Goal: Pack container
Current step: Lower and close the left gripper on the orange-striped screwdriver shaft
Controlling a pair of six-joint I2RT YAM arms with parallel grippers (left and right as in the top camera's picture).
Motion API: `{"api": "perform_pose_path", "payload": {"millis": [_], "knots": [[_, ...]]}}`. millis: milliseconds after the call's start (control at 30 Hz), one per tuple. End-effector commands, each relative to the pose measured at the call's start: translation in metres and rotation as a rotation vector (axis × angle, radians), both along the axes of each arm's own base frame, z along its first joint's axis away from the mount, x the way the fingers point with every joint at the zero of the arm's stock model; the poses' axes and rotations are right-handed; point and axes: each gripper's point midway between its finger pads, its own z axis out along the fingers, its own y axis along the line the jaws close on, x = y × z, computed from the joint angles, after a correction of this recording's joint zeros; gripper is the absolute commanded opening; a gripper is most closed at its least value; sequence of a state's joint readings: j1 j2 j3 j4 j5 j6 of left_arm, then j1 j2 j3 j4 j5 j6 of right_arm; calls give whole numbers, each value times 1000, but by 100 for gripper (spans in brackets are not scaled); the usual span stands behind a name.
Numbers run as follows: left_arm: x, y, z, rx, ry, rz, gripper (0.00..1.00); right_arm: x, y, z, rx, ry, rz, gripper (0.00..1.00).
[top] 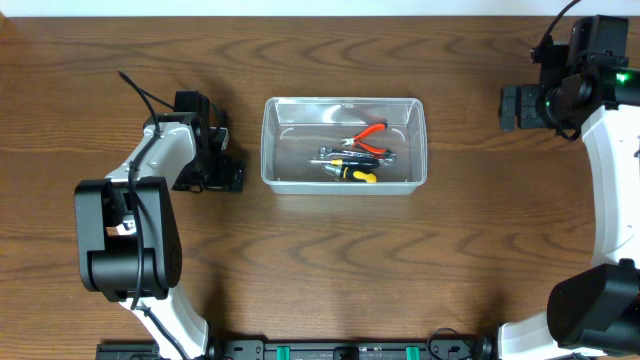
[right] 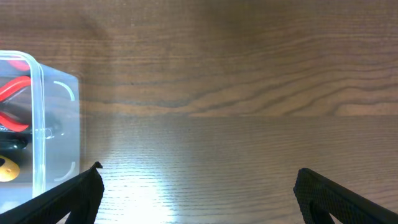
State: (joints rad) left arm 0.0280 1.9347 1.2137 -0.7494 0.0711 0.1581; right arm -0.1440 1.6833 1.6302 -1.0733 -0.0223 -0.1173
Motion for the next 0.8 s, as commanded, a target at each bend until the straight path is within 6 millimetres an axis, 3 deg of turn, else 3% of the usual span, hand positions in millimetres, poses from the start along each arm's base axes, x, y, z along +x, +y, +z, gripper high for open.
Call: {"api": "perform_pose_path", "payload": {"millis": [0,333,767], "knots": [[-6,-1,-5,-3,16,-6,98,0,-5,0,-12,-2,-3,99],[9,0,-5,-1,-46,-6,100,0,-5,0,-12,-2,-2,99],[8,0,-5,-2,-43,-6,71,0,-5,0,-16,-1,4,99]]}}
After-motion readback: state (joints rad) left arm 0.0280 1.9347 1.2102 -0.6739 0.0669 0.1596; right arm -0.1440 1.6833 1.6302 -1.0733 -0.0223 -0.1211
